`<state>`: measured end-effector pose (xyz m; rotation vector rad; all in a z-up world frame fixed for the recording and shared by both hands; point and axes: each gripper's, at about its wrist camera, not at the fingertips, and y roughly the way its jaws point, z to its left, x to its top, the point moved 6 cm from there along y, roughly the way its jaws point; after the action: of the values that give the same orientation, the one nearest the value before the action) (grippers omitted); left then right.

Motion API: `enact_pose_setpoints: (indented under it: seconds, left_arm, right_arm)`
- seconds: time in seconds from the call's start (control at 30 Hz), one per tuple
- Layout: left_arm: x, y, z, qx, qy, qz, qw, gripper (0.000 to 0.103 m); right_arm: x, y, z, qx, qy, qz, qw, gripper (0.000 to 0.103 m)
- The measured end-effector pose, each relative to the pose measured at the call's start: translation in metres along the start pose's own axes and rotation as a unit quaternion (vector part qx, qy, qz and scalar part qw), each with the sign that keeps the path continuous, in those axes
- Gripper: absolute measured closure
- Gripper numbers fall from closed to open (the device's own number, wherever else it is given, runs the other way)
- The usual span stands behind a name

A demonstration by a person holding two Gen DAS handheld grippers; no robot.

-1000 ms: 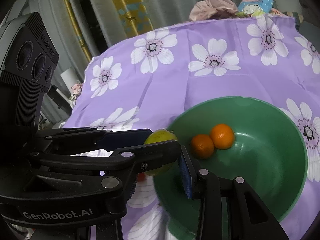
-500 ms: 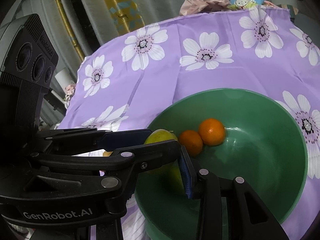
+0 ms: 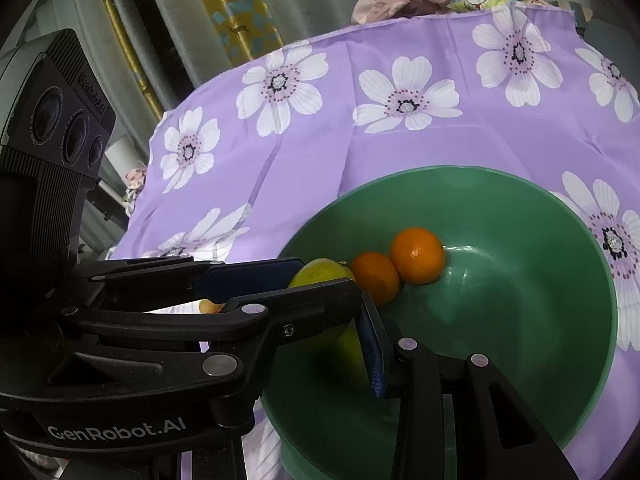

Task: Organize fruits
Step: 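Lower the small green fruit into the bowl and open the left tool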

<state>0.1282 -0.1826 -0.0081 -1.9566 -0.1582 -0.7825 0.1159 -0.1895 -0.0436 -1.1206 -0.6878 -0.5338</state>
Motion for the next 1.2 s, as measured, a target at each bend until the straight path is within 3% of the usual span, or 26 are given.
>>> enact_pose_setpoints:
  seconds: [0.3,0.47,0.63,1.0,1.2]
  left_arm:
    - [-0.003,0.007,0.004,0.016,-0.007,0.009,0.9998,0.065]
    - [-0.004,0.004,0.007,0.036,-0.004,0.005,0.9993,0.054]
    - [-0.004,-0.009,0.002,0.091,0.034,-0.021,0.9951,0.037]
    - [-0.011,-0.041,0.017,0.153,0.041,-0.049,0.9861,0.037]
    - [-0.02,-0.059,0.022,0.167,0.027,-0.058,0.984,0.037]
  right_arm:
    - [-0.002,0.002,-0.001,0.001,0.005,0.012,1.0,0.064]
    - [-0.004,0.0,0.0,-0.001,-0.004,0.013,1.0,0.064]
    - [-0.005,-0.006,0.001,0.002,0.001,0.009,1.0,0.063]
    - [-0.01,-0.021,0.012,0.018,-0.007,0.01,1.0,0.06]
    - [-0.012,-0.031,0.023,0.017,-0.02,0.01,1.0,0.058]
